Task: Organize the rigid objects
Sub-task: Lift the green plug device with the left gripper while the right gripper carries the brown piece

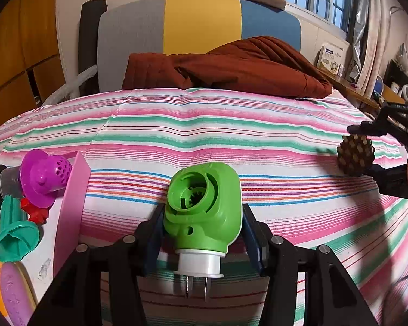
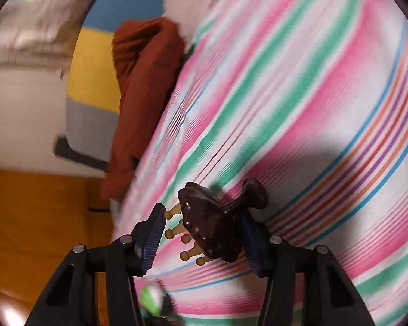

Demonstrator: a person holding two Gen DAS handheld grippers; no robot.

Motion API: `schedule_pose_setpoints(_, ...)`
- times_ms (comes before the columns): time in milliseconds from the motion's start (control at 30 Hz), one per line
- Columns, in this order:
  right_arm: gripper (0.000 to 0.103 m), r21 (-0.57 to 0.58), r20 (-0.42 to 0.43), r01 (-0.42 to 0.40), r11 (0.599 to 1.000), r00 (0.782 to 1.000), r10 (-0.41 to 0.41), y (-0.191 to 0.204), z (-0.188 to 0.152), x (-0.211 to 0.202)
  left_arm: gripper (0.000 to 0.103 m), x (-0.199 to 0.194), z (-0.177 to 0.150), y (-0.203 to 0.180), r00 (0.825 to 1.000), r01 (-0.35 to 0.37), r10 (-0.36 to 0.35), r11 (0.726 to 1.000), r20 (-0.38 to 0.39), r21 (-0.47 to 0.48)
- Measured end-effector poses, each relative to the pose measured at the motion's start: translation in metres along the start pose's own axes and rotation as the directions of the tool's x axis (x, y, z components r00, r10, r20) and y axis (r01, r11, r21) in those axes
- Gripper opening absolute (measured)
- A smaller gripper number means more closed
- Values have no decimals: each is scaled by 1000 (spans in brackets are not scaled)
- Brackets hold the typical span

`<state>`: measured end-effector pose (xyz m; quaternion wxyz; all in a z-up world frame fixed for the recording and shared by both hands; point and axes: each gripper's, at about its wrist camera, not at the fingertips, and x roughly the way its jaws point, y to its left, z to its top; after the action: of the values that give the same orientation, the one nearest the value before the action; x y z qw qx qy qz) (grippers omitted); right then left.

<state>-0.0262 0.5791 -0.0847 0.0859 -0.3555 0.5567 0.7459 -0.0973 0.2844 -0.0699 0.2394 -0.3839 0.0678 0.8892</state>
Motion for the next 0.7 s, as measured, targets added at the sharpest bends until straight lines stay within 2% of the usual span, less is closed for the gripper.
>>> schedule_pose_setpoints(133,53,-206,-7,114,972,993,-118,34,-22,5,53,-13,-3,4,1000,25,-25,999,15,-23)
schedule_pose_setpoints(267,53,-403,29,216,889,974,-223,68,-50,14,53,-36,-9,8,996,92,-90,994,27,-67)
schedule_pose_setpoints(400,53,-485,53,231,843,970,-236,80,-59,13,53,-68,-11,14,988,147,-141,985,64,-86)
schedule_pose_setpoints(467,53,-514,62,233,825,970,-234,82,-64,5,53,-82,-13,17,986,151,-145,986,82,-76)
schedule_pose_setpoints(700,53,-566,23,178,805,979,-201,95,-92,1,53,-134,-32,46,985,132,-122,988,123,-83)
